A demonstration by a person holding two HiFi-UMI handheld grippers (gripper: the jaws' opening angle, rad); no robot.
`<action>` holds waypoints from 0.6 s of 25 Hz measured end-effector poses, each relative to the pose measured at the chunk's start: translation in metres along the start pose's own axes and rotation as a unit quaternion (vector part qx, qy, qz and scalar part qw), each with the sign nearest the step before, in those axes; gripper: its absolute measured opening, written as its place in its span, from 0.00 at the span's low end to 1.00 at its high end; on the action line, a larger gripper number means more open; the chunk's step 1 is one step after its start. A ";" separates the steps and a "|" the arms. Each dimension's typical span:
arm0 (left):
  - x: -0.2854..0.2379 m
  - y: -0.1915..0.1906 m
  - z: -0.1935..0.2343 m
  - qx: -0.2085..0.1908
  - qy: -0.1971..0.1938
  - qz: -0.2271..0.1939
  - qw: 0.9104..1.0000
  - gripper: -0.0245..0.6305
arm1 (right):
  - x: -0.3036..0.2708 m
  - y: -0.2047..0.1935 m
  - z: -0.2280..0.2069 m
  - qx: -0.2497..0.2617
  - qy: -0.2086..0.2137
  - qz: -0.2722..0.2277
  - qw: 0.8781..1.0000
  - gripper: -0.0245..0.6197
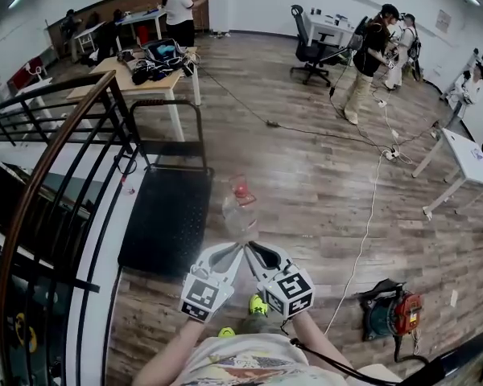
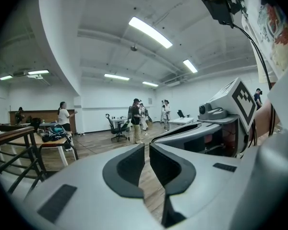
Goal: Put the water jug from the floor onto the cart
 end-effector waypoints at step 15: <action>-0.126 0.008 0.002 0.017 0.052 0.025 0.998 0.06 | -0.009 0.003 -0.126 -0.006 0.053 0.025 0.998 0.07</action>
Point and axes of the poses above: the fingertips, and each gripper's own axes: x backward along the fingers, z to its left, y out of its top, the point moved 1 cm from there along x, backward along the fingers, and after that the axes turned 7 degrees about y, right-handed, at the moved point
